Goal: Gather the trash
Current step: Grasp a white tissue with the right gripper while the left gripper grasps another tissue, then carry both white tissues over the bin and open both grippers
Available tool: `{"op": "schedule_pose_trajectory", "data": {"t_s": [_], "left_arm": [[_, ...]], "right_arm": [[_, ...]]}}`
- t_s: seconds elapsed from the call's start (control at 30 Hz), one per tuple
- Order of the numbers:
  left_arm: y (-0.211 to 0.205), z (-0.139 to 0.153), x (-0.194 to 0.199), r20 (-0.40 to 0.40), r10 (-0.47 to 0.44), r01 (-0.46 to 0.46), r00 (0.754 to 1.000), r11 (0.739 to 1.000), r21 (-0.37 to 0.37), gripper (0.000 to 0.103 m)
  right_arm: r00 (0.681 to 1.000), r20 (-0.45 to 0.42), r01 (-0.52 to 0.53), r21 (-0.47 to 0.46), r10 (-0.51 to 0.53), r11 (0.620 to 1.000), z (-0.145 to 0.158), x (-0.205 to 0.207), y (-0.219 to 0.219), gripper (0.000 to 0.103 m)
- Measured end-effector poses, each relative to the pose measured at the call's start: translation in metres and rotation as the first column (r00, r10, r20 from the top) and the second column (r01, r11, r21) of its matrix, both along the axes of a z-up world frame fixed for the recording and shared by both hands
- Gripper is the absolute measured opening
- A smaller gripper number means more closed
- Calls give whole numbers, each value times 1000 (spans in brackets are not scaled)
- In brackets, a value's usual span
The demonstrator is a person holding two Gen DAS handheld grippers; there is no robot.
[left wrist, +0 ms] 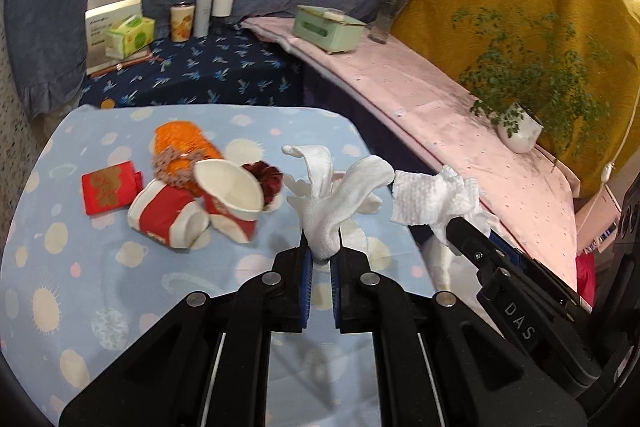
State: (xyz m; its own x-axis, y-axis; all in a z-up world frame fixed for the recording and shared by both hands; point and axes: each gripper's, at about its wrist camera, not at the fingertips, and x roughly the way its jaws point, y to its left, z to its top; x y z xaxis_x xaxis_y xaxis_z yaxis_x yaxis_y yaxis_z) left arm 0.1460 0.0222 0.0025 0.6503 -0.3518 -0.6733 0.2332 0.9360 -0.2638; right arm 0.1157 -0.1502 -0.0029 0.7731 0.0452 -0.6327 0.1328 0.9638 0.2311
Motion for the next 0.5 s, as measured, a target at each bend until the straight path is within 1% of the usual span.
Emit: {"op": "schedule_pose_trajectory", "data": {"t_s": [0.27, 0.5], "left_arm": [[-55, 16, -19, 30, -93, 93, 995, 996, 20, 8], [-104, 19, -32, 39, -177, 175, 983, 983, 51, 8]], "right_arm": [[996, 33, 87, 15, -88, 996, 12, -30, -49, 19], [984, 37, 170, 38, -172, 985, 8, -53, -94, 19]]}}
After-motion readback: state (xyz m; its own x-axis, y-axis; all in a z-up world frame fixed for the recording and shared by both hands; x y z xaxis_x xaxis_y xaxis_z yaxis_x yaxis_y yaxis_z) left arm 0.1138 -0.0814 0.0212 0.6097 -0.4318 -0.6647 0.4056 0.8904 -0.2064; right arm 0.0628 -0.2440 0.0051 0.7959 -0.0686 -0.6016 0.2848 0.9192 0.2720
